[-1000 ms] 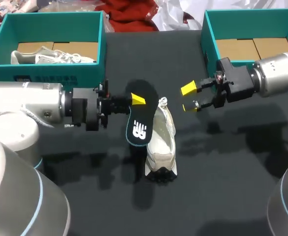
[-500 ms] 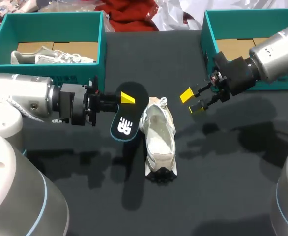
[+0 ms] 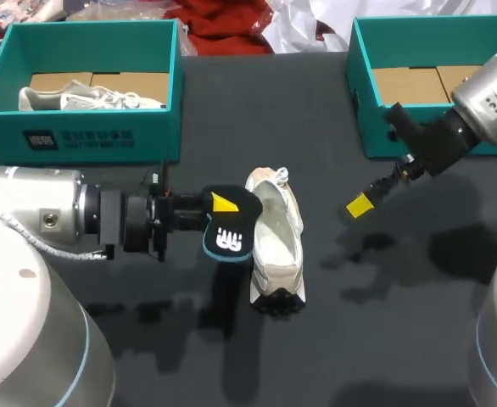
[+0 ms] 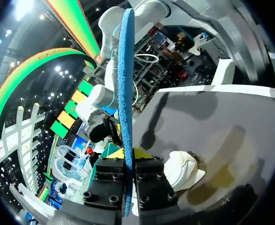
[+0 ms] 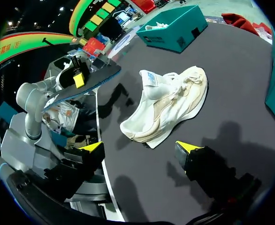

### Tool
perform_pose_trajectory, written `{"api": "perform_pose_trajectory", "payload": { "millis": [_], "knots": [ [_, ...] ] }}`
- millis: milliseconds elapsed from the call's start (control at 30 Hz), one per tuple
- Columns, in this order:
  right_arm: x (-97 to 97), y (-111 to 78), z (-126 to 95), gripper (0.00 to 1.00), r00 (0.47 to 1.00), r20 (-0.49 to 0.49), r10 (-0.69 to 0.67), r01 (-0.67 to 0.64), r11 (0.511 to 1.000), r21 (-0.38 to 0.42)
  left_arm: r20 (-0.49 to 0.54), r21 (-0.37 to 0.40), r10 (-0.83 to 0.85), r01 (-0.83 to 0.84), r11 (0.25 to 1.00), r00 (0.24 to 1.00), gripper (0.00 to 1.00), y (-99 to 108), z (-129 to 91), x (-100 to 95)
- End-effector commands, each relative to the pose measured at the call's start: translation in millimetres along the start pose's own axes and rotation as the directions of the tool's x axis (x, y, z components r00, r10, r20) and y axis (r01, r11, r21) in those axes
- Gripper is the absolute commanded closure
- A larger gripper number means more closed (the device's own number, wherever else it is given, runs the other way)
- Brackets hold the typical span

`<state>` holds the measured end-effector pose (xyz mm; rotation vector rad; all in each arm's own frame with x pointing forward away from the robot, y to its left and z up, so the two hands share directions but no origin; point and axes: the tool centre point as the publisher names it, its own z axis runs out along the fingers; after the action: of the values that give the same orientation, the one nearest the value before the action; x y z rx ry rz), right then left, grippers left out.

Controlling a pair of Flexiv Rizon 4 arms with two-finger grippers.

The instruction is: Take the shoe out of the shoebox, open the shoe tongue, remove and reinsert the insole, then place the shoe into the shoebox

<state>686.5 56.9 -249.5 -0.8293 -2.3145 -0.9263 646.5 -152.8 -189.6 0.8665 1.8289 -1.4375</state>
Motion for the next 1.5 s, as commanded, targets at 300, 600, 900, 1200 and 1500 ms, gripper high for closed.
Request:
{"api": "perform_pose_trajectory", "payload": {
  "millis": [300,600,900,1200,1500],
  "knots": [
    [9.9,-9.7,-1.8,0.00,0.999,0.037,0.002,-0.001,1.000,-0.021,0.001,-0.152,0.105,-0.103,0.983,0.994,1.00,-33.5,-7.7,11.7],
    [-0.3,-28.8,14.3,0.00,0.959,0.085,-0.270,0.264,0.961,0.078,-0.067,0.050,-0.154,0.158,0.986,0.986,1.00,-43.3,-5.5,19.6],
    [-8.3,-42.1,20.3,0.00,0.932,0.134,-0.337,0.322,0.939,0.123,-0.097,0.082,-0.277,0.285,0.955,0.956,1.00,-44.4,5.3,21.4],
    [-11.6,-47.3,23.9,0.00,0.927,0.131,-0.353,0.332,0.930,0.155,-0.043,-0.012,-0.249,0.249,0.968,0.967,1.00,-52.6,9.7,20.2],
    [-18.4,-43.8,39.3,0.00,0.871,0.153,-0.467,0.432,0.876,0.217,-0.052,-0.040,-0.356,0.355,0.934,0.933,1.00,-49.1,21.7,28.8]
  ]
}}
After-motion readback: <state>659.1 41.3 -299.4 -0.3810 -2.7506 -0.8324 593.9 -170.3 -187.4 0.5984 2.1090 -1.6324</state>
